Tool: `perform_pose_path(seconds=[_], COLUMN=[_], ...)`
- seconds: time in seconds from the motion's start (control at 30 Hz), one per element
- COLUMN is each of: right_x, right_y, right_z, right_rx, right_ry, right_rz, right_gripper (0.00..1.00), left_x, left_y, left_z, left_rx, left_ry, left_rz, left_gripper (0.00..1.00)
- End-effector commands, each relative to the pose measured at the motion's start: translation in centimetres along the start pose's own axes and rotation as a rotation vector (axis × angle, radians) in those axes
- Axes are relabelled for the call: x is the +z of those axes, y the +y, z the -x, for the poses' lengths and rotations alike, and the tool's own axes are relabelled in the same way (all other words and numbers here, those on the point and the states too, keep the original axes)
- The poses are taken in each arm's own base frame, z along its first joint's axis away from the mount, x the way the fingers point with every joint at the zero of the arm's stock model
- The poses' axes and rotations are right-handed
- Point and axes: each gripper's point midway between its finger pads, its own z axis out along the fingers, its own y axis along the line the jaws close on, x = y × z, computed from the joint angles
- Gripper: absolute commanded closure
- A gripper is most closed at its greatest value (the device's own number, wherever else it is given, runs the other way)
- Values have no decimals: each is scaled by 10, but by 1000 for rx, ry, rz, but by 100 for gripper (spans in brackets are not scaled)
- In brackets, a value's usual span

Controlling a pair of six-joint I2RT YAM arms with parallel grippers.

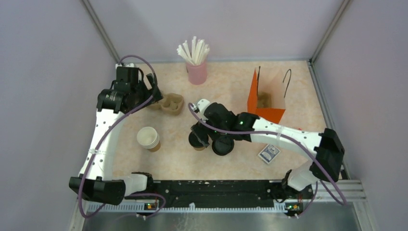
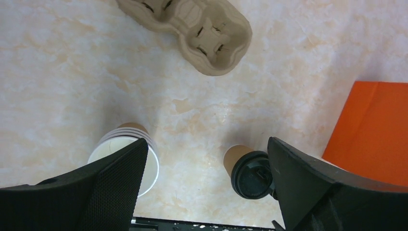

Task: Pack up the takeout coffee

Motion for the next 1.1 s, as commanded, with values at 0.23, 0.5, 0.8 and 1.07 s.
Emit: perform_pose_path(seconds=[0.23,0.5,0.8,1.07], right_x=[42,53,64,73], right_y=[28,37,36,33], right_z=[16,17,3,-5], right_rx=[-81,-67,-79,-103], right_ry=[7,32,93,121], right_rz=[89,111,78,36], right_gripper=[10,15,13,12], left_x=[-46,-37,-34,-29], left_y=[29,27,26,27], left_z=[39,22,13,7], left_rx=[-40,-25,-27,-23], left_ry=[-228,-172,-145,-126], left_rz=[147,120,106,110], left_gripper=[1,1,1,1])
